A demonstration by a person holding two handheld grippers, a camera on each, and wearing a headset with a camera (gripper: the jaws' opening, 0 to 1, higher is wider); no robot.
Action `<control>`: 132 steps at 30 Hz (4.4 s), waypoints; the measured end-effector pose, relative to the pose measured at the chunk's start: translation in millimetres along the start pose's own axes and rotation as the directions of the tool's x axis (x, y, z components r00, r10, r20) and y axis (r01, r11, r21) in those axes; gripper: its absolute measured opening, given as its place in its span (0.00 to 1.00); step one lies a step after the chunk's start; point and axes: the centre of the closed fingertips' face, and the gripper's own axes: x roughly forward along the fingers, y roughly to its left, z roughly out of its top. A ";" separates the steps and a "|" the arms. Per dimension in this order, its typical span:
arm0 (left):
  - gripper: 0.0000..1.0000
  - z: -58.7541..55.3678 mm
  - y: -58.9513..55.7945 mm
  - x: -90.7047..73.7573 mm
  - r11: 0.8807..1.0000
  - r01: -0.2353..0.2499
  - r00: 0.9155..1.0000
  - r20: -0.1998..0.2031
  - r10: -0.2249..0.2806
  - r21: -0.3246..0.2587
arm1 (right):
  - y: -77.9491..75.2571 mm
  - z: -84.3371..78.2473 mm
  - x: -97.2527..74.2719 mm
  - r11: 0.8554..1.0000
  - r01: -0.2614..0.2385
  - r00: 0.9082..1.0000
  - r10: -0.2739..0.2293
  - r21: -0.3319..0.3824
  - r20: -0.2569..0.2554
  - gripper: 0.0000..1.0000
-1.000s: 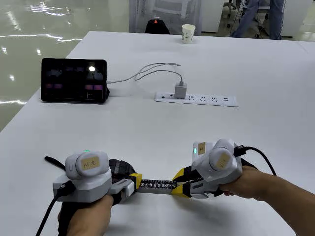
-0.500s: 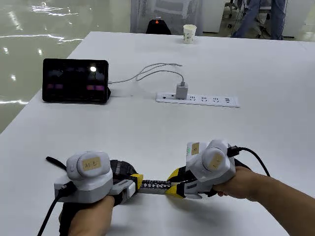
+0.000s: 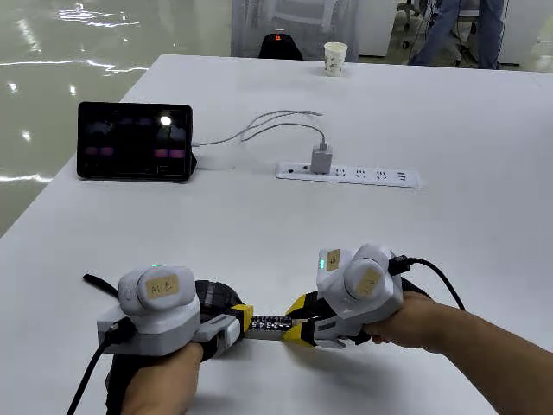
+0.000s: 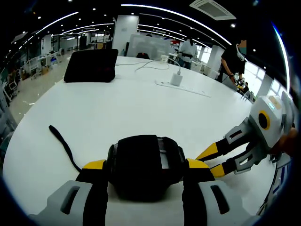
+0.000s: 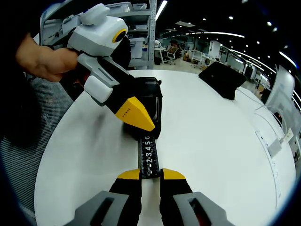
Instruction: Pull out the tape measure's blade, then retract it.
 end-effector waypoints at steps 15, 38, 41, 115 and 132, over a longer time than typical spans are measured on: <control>0.59 0.0 0.1 -0.1 1.000 0.002 1.000 -0.001 -0.002 -0.009 | 1.7 16.5 16.3 1.000 -0.001 1.000 0.001 -0.011 0.018 0.10; 0.60 0.2 0.6 -0.1 1.000 0.008 1.000 -0.002 -0.008 -0.024 | 2.9 33.5 32.6 1.000 -0.006 0.999 0.007 -0.021 0.035 0.11; 0.60 0.2 0.6 -0.1 1.000 0.010 1.000 -0.003 -0.010 -0.024 | 3.1 33.6 32.4 1.000 -0.005 0.999 0.006 -0.017 0.038 0.11; 0.85 -18.1 -11.8 -48.5 0.954 0.164 0.986 -0.011 -0.167 0.252 | 23.3 -14.8 -53.0 0.946 0.200 0.973 -0.223 0.253 0.063 0.51; 0.89 -23.5 -16.1 -69.1 0.909 0.237 0.967 0.012 -0.256 0.343 | 39.2 -34.6 -94.0 0.884 0.287 0.934 -0.343 0.368 0.096 0.65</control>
